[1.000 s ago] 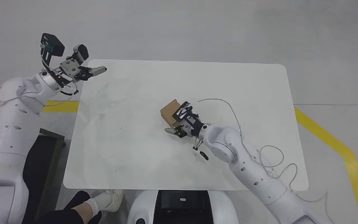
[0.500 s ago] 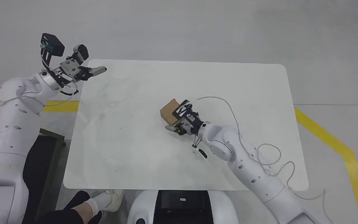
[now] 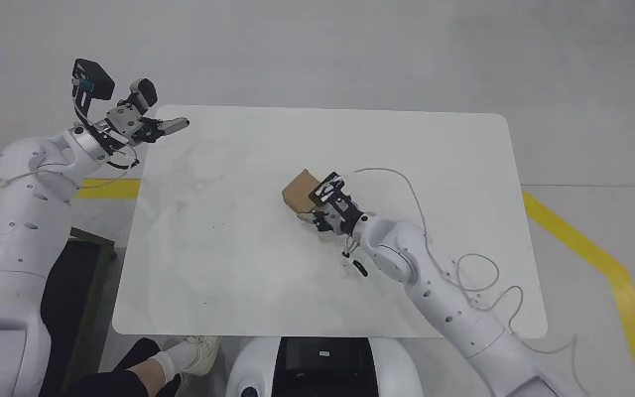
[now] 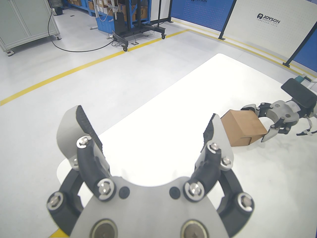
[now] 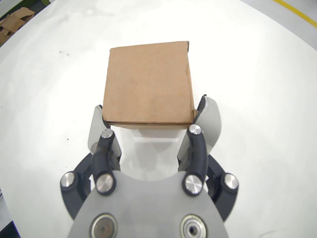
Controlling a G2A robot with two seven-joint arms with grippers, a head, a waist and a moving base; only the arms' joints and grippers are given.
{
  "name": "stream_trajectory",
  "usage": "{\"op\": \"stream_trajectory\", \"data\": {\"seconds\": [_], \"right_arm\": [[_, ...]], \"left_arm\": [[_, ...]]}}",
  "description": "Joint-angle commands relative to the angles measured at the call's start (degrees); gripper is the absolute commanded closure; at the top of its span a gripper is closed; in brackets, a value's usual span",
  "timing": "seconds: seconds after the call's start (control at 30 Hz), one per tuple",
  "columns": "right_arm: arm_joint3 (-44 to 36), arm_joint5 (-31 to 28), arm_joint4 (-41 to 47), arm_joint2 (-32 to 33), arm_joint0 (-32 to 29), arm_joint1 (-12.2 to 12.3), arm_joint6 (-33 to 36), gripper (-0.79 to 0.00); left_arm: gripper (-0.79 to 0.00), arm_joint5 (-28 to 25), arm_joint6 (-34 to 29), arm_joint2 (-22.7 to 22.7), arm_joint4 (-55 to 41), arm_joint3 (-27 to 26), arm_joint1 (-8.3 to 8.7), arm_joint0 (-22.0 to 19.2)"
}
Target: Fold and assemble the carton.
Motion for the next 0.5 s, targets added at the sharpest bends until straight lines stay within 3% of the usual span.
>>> {"op": "stream_trajectory", "data": {"seconds": [0.0,0.07,0.17,0.37,0.47], "right_arm": [[-0.96,-0.52,0.53,0.40,-0.39,0.02,-0.12,-0.172],[-2.35,-1.43,1.67,1.13,-1.03,0.13,-0.09,-0.129],[-4.63,-3.26,4.55,2.59,-2.23,0.36,0.32,0.000],[-8.87,-6.07,10.46,6.02,-4.90,0.91,0.13,0.000],[-10.30,-9.98,18.41,7.90,-6.44,1.10,-0.33,0.000]], "left_arm": [[-0.785,0.00,0.00,0.00,0.00,0.00,0.00,0.00],[-0.785,0.00,0.00,0.00,0.00,0.00,0.00,0.00],[-0.785,0.00,0.00,0.00,0.00,0.00,0.00,0.00],[-0.785,0.00,0.00,0.00,0.00,0.00,0.00,0.00],[-0.785,0.00,0.00,0.00,0.00,0.00,0.00,0.00]]}}
